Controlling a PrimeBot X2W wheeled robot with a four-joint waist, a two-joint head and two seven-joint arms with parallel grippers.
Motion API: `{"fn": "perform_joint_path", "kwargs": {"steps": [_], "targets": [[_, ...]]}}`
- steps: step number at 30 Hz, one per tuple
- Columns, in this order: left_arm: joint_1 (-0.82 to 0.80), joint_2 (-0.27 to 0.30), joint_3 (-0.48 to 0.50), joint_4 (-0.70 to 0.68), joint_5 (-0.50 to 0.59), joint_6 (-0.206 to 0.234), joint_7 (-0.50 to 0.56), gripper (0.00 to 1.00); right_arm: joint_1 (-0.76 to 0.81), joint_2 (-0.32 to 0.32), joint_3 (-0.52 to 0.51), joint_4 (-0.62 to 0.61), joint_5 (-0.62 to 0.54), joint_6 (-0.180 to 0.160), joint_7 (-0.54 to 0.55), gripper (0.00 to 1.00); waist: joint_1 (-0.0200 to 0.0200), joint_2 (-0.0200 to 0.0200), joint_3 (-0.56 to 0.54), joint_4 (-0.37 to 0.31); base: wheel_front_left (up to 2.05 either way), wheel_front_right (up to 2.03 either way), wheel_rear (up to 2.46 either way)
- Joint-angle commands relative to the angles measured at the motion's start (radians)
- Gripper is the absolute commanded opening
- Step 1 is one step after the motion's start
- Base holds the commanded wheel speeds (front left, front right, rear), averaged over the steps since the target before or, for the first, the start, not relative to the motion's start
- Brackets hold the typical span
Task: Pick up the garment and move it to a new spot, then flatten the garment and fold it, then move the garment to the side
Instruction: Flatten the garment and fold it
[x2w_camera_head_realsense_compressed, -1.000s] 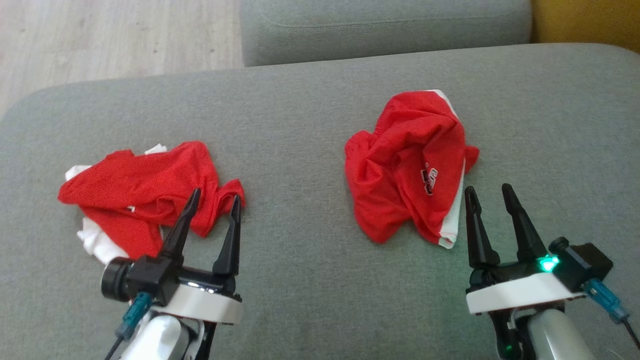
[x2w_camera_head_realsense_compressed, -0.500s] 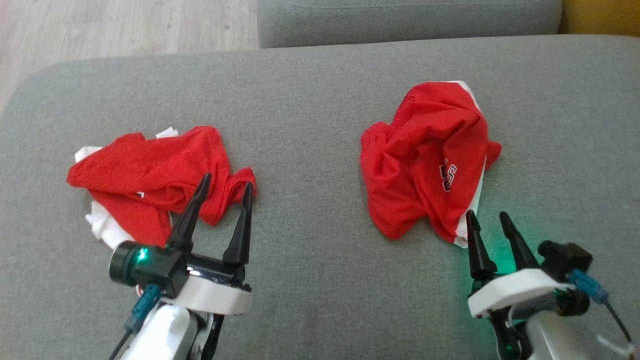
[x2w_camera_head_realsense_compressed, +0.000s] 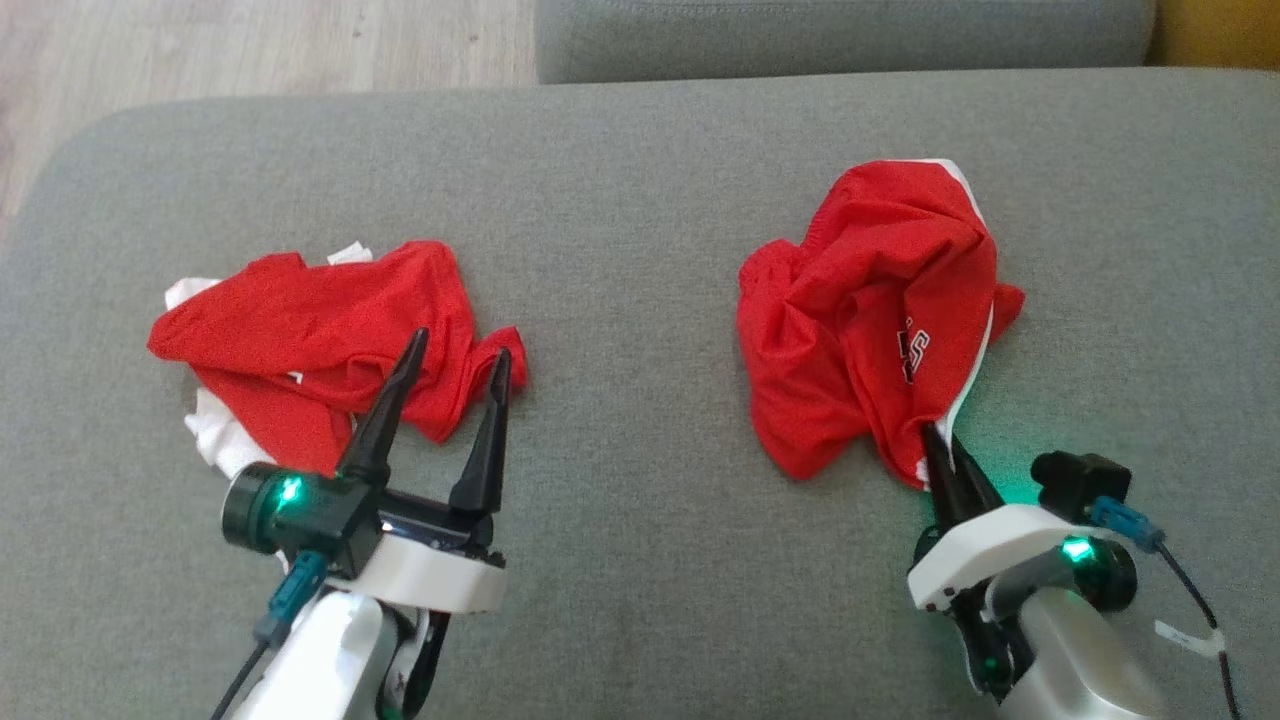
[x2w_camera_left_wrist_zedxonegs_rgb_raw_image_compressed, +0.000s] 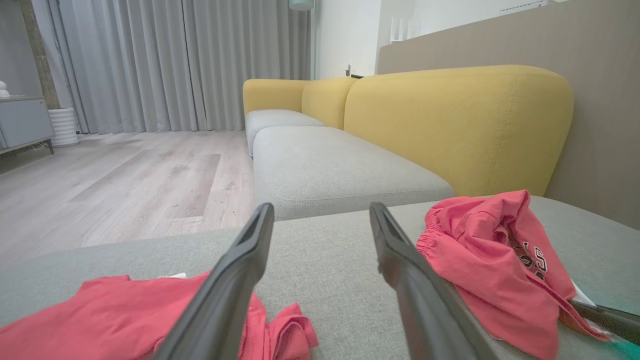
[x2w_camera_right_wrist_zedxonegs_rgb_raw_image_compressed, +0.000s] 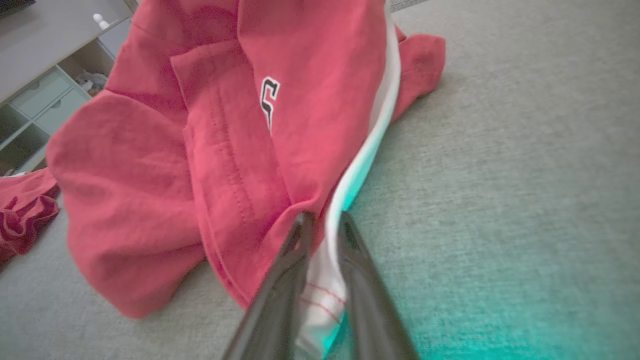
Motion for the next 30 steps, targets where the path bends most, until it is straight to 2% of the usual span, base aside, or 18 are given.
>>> {"fn": "perform_joint_path", "kwargs": {"steps": [1,7,10,13,16,20,24,27,30], "targets": [[-0.039,0.009,0.044,-0.026,0.005,-0.004,-0.008,1.00,-0.022,0.003,0.018,-0.017,0.002,-0.001,-0.015,0.00,-0.0001,-0.0001,-0.006,-0.003,0.00,0.00,0.00],[-0.019,0.000,0.064,-0.024,0.009,-0.005,-0.008,1.00,-0.103,0.003,-0.124,-0.083,-0.098,-0.001,-0.048,0.00,-0.0001,-0.0001,-0.054,-0.019,0.00,0.00,0.00],[-0.002,-0.009,0.073,-0.026,0.010,-0.004,-0.008,1.00,-0.155,0.003,-0.188,-0.160,-0.207,-0.001,-0.048,0.00,-0.0001,-0.0001,-0.078,-0.030,0.00,0.00,0.00],[0.014,-0.019,0.076,-0.026,0.013,-0.008,-0.008,1.00,-0.222,-0.022,-0.212,-0.230,-0.340,-0.001,0.004,0.00,-0.0001,-0.0001,-0.101,-0.033,0.00,0.00,0.00],[0.022,-0.031,0.081,-0.029,0.016,-0.014,-0.008,1.00,-0.316,-0.085,-0.203,-0.278,-0.424,-0.001,0.075,0.00,-0.0001,-0.0001,-0.119,-0.022,0.00,0.00,0.00],[0.029,-0.050,0.093,-0.032,0.018,-0.019,-0.008,1.00,-0.457,-0.163,-0.132,-0.269,-0.481,-0.001,0.129,0.00,-0.0001,-0.0001,-0.133,0.006,0.00,0.00,0.00],[0.046,-0.071,0.103,-0.028,0.020,-0.029,-0.008,1.00,-0.626,-0.208,-0.090,-0.214,-0.533,-0.001,0.075,0.00,-0.0001,-0.0001,-0.147,0.032,0.00,0.00,0.00],[0.056,-0.081,0.110,-0.026,0.027,-0.036,-0.008,1.00,-0.731,-0.182,-0.108,-0.173,-0.567,-0.001,0.009,0.00,-0.0001,-0.0001,-0.154,0.047,0.00,0.00,0.00],[0.064,-0.087,0.123,-0.028,0.033,-0.039,-0.008,1.00,-0.775,-0.144,-0.082,-0.150,-0.595,-0.001,-0.031,0.00,-0.0001,-0.0001,-0.159,0.053,0.00,0.00,0.00]]}}
